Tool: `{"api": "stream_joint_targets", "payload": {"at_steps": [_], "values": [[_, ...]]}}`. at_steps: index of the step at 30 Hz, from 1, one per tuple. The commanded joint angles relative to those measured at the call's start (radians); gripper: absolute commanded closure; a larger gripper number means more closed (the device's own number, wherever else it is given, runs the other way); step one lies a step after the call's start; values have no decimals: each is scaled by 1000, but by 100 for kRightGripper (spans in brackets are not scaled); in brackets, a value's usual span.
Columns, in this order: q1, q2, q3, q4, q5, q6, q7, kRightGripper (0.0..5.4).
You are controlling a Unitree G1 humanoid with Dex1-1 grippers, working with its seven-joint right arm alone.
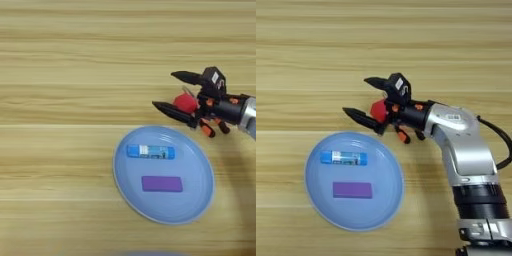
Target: Move the objects on the table
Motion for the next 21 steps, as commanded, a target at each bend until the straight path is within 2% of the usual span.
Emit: {"api": "stream_joint_targets", "payload": {"at_steps": [1,6,10,21], "values": [[-14,-80,1,-71,29,-27,62,6],[36,-131,40,-84,12,-38,147,6],[65,-151,61,-85,-1,-50,179,6],[77,-130,110,-22,-48,-84,171,6]]}}
